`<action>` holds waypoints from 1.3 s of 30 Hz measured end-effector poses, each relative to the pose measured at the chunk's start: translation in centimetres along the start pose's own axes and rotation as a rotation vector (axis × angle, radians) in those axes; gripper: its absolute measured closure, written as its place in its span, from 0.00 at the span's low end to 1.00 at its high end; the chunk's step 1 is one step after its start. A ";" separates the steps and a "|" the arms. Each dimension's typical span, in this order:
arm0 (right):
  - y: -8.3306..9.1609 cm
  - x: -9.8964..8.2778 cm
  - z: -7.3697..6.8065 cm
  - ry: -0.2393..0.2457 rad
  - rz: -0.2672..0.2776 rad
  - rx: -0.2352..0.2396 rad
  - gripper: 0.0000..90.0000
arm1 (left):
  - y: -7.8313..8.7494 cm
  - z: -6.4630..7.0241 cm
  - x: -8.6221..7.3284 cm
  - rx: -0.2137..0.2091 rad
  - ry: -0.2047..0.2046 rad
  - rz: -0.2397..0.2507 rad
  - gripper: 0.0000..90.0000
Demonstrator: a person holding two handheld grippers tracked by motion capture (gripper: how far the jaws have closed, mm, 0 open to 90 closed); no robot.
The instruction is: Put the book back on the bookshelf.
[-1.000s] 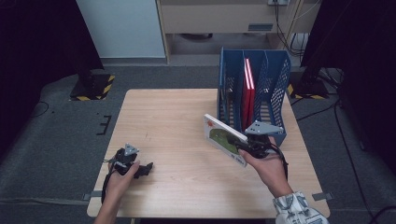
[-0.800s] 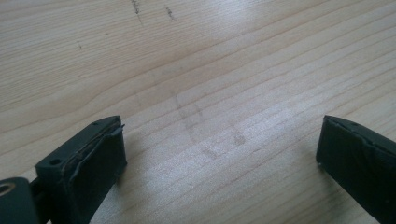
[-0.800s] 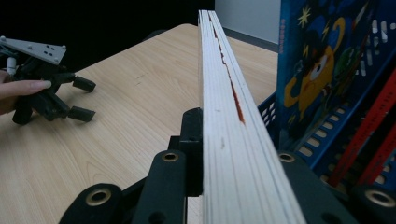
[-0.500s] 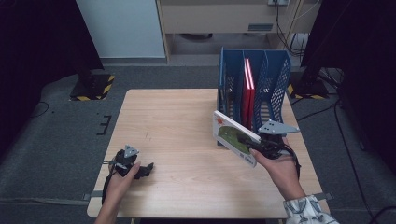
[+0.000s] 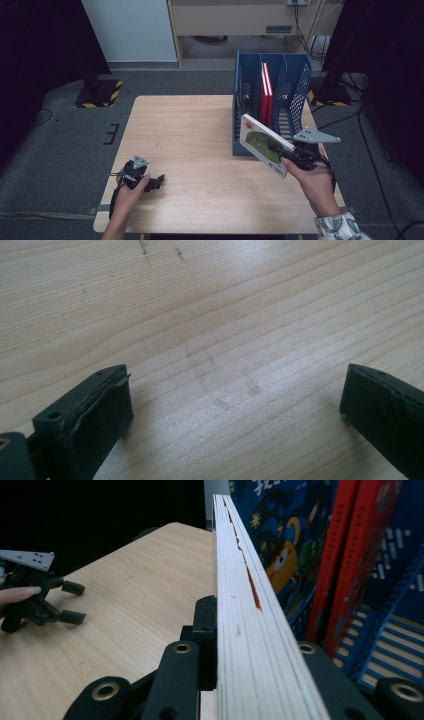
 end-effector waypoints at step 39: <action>3.4 1.5 6.2 -0.018 0.016 -0.196 0.84 | 0.0 0.0 0.0 -0.002 0.002 0.000 0.00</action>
Point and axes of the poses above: each handheld gripper's, and its own axes: y roughly backward along the jaws, x roughly out of its top, z roughly to its right, the point moved 9 cm from there along -y, roughly forward along the jaws, and after that the axes turned 4 degrees about z, right-handed, at the moved point
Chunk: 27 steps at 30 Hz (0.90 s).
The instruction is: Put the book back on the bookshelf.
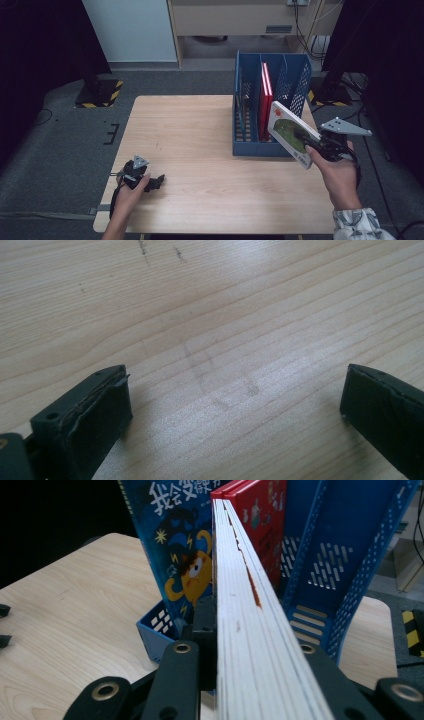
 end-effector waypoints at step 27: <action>0.3 0.6 2.5 -0.027 0.004 -0.076 0.84 | 0.0 0.0 0.0 0.000 0.001 0.000 0.00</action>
Point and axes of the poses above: each handheld gripper's, and its own axes: y roughly backward along the jaws, x roughly out of its top, z roughly to its right, the point moved 9 cm from there along -y, roughly forward along the jaws, and after that the axes turned 4 degrees about z, right-handed, at the moved point
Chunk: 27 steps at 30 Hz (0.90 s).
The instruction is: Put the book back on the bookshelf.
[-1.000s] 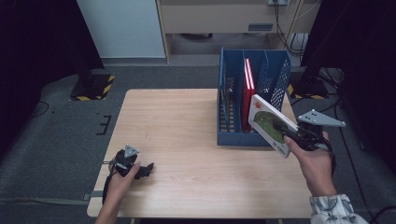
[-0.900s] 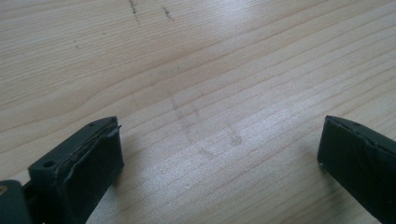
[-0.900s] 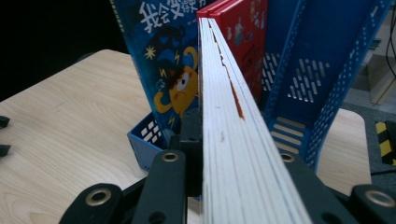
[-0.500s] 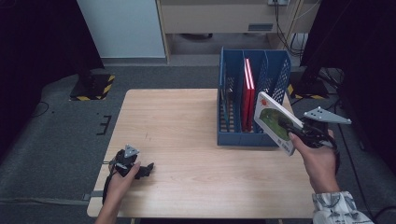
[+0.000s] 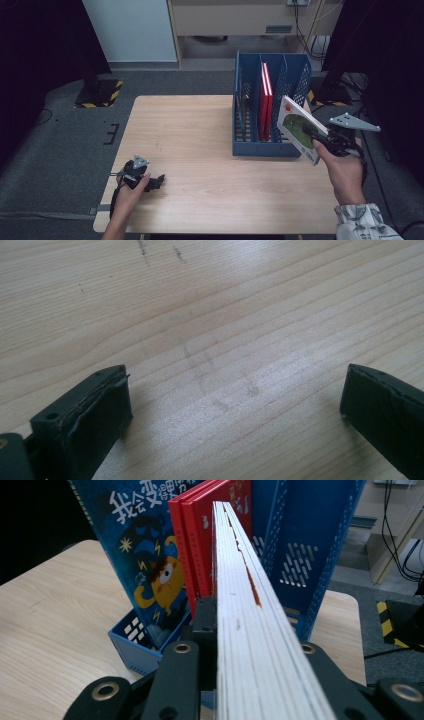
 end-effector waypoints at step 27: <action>-6.5 -0.5 4.8 -0.083 -0.027 -0.159 0.84 | -0.2 0.1 0.2 -0.002 -0.002 0.000 0.00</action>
Point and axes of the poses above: each handheld gripper's, and its own axes: y roughly backward along the jaws, x roughly out of its top, z roughly to its right, the point moved 9 cm from there along -y, roughly forward along the jaws, and after that the axes turned 4 degrees about z, right-handed, at the moved point
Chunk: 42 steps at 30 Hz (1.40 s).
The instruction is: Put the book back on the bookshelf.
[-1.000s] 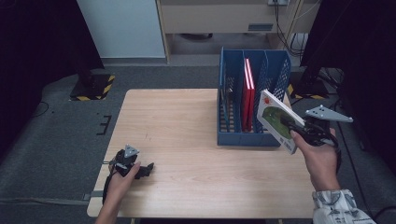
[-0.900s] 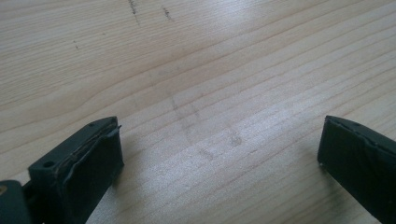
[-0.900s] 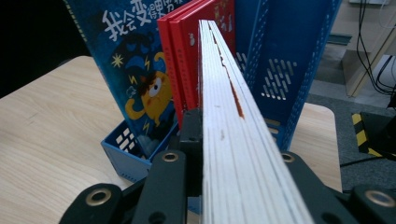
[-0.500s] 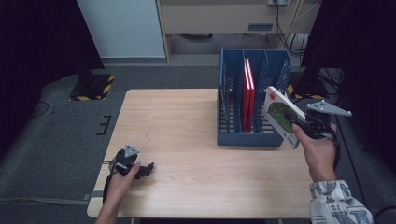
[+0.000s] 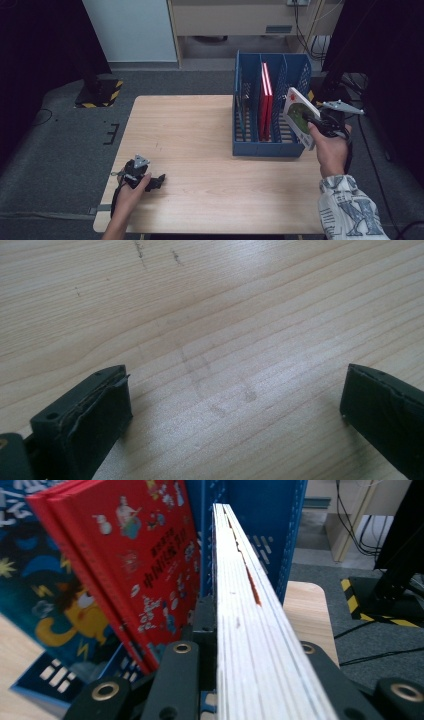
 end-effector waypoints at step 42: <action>-5.8 1.5 -0.3 0.015 -0.018 -0.069 0.84 | -0.3 0.1 0.3 0.002 0.003 -0.001 0.00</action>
Point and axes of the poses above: each handheld gripper's, and its own axes: y roughly backward along the jaws, x roughly out of its top, z roughly to its right, the point moved 9 cm from there along -y, roughly forward along the jaws, and after that the axes turned 4 degrees about z, right-handed, at the moved point
